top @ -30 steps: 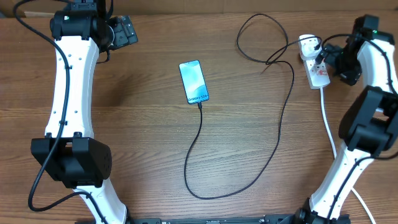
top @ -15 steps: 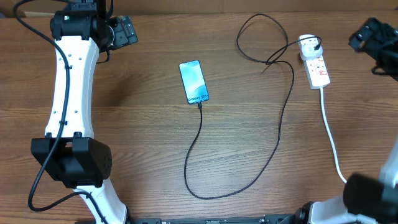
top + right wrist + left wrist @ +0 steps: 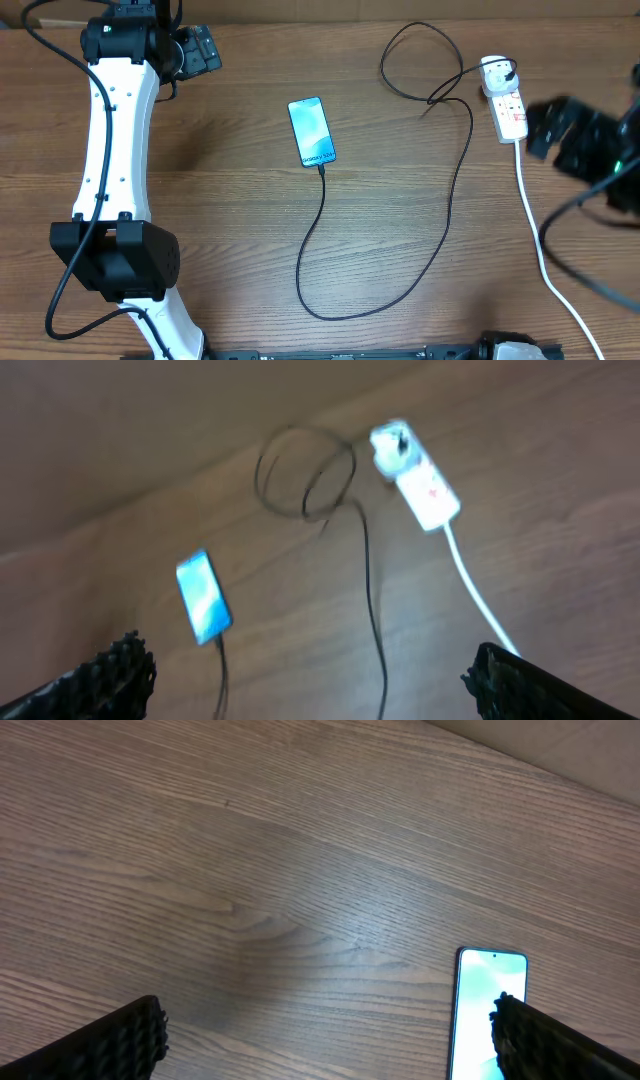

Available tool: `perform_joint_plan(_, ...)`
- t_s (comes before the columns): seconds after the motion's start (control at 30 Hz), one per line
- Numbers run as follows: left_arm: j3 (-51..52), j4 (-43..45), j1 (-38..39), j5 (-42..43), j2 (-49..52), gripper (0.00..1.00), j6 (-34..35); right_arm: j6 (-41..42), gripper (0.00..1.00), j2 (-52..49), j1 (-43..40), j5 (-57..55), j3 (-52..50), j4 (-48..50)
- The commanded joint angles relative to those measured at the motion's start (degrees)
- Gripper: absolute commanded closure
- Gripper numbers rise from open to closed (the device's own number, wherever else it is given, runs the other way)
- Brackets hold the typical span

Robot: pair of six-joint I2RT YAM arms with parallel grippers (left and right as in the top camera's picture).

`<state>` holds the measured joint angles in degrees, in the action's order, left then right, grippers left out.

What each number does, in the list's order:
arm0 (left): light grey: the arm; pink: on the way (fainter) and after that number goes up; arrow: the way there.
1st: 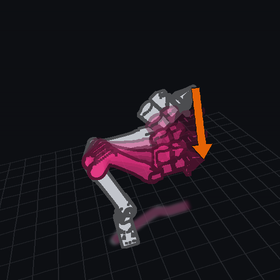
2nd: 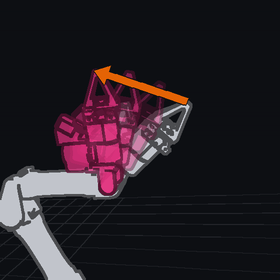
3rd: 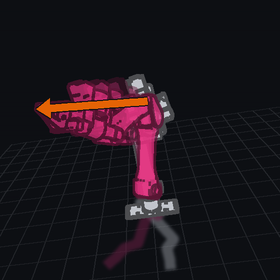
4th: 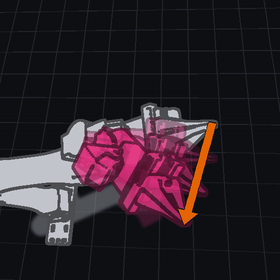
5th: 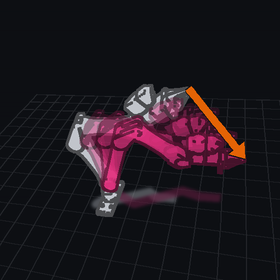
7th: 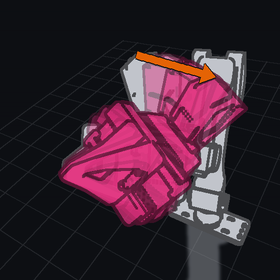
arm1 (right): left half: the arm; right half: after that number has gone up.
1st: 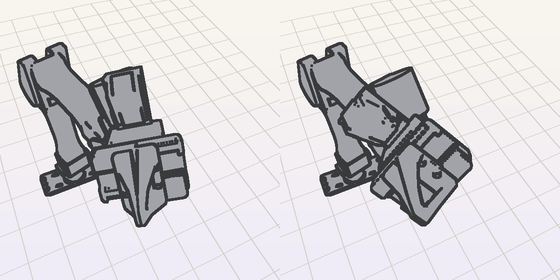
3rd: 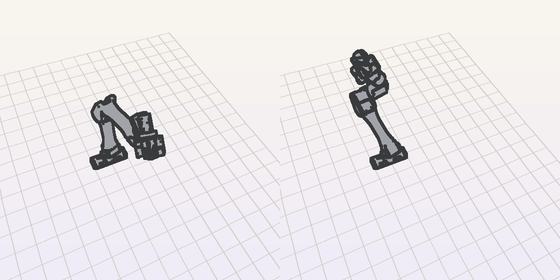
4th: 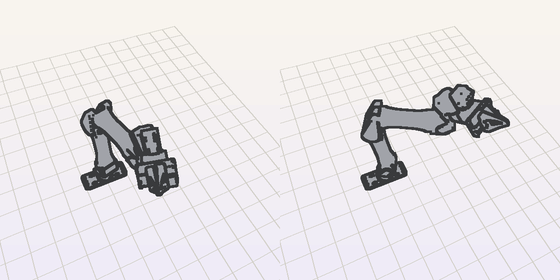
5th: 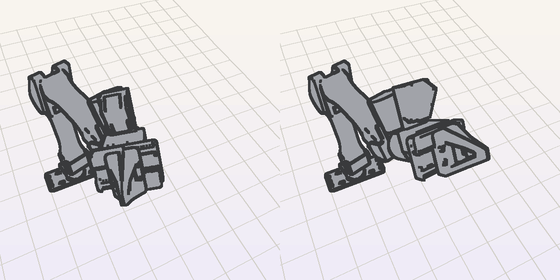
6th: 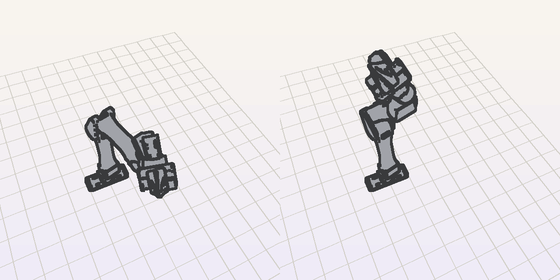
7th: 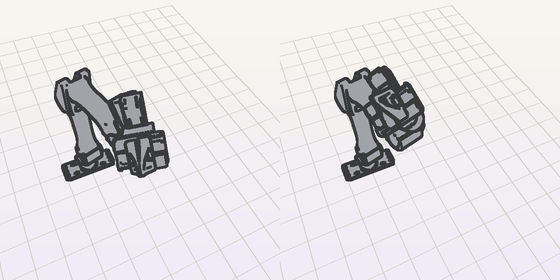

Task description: Plug charger to phone and switch on socket

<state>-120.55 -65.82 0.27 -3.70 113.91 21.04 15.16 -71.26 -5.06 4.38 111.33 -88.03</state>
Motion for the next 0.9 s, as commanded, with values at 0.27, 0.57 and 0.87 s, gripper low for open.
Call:
perform_joint_plan(0.27, 0.1, 0.0, 0.2, -0.8, 0.3, 0.00, 0.8, -0.2, 0.00, -1.8, 1.2, 3.4, -4.9, -9.0)
perform_joint_plan(0.57, 0.1, 0.0, 0.2, -0.8, 0.3, 0.00, 0.8, -0.2, 0.00, -2.2, 1.2, 3.0, -4.9, -9.0)
perform_joint_plan(0.87, 0.0, 0.0, 0.2, -0.8, 0.3, 0.00, 0.8, -3.0, 0.00, -0.4, 1.3, 2.1, -6.7, -2.1)
